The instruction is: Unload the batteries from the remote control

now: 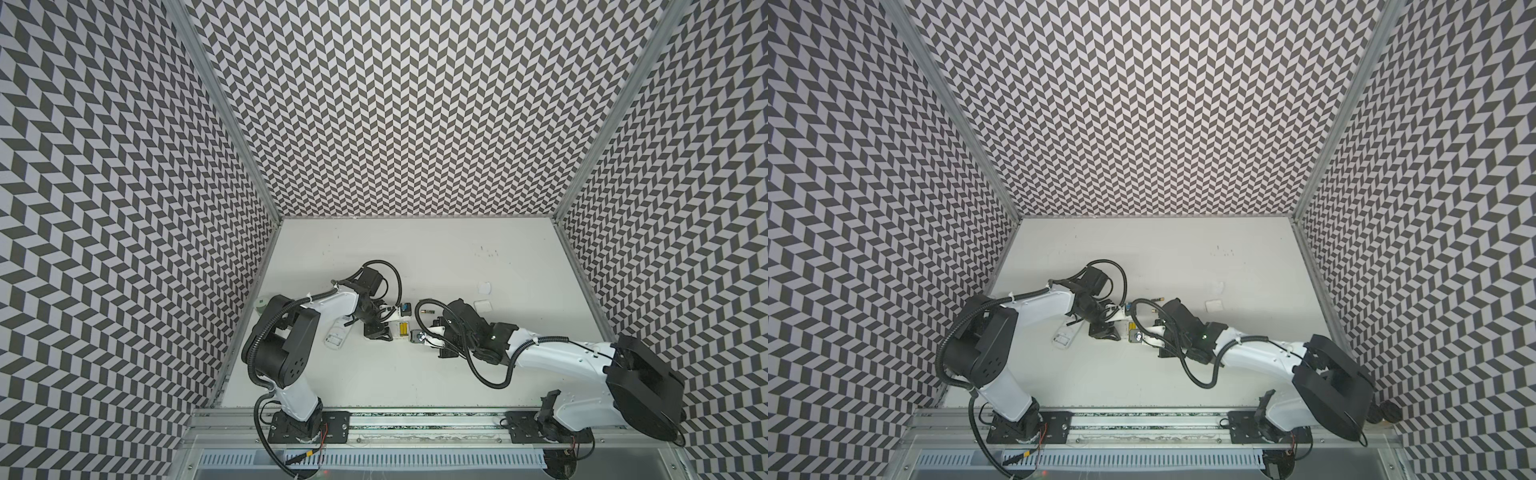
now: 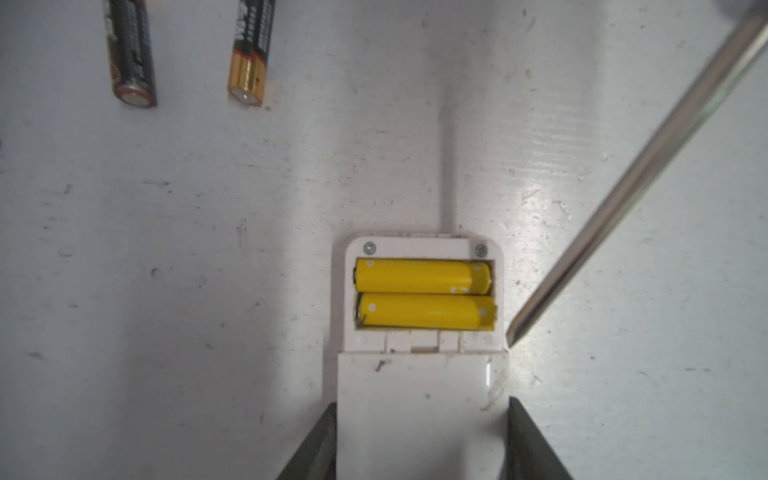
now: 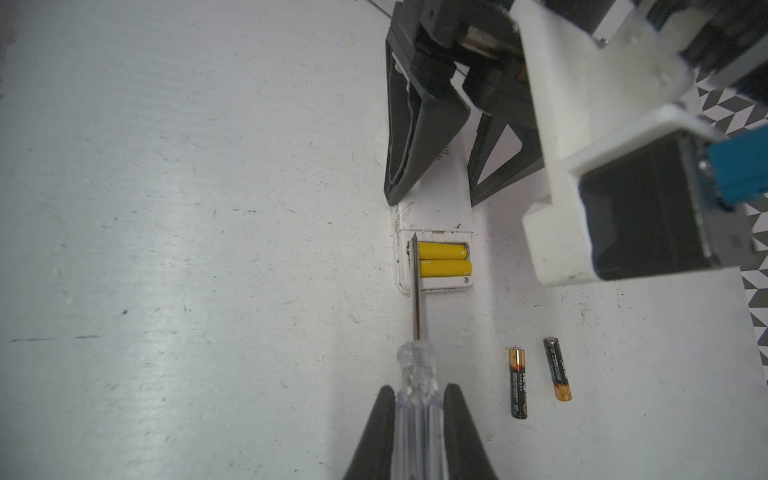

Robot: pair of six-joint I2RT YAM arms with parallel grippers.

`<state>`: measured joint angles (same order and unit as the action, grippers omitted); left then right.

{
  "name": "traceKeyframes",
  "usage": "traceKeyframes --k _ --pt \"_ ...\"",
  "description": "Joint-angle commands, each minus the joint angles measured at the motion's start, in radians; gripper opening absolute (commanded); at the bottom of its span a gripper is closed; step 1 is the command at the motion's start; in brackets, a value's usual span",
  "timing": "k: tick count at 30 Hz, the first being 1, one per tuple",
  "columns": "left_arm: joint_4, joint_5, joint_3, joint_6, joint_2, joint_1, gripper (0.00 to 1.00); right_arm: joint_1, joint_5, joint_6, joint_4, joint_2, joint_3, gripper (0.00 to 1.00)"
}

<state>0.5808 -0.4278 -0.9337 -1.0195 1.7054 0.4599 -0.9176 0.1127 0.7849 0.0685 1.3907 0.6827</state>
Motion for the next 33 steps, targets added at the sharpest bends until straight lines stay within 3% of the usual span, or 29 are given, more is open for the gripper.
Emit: traceKeyframes --k 1,9,33 --pt "0.024 -0.054 0.026 -0.014 0.030 0.025 0.42 0.006 -0.004 -0.004 -0.025 0.020 0.030 0.00" --pt "0.018 -0.055 0.031 -0.016 0.030 0.025 0.42 0.011 -0.030 -0.011 -0.040 0.028 0.025 0.00" --pt "0.017 -0.057 0.031 -0.016 0.035 0.026 0.42 0.024 0.055 -0.016 -0.019 -0.007 -0.003 0.00"
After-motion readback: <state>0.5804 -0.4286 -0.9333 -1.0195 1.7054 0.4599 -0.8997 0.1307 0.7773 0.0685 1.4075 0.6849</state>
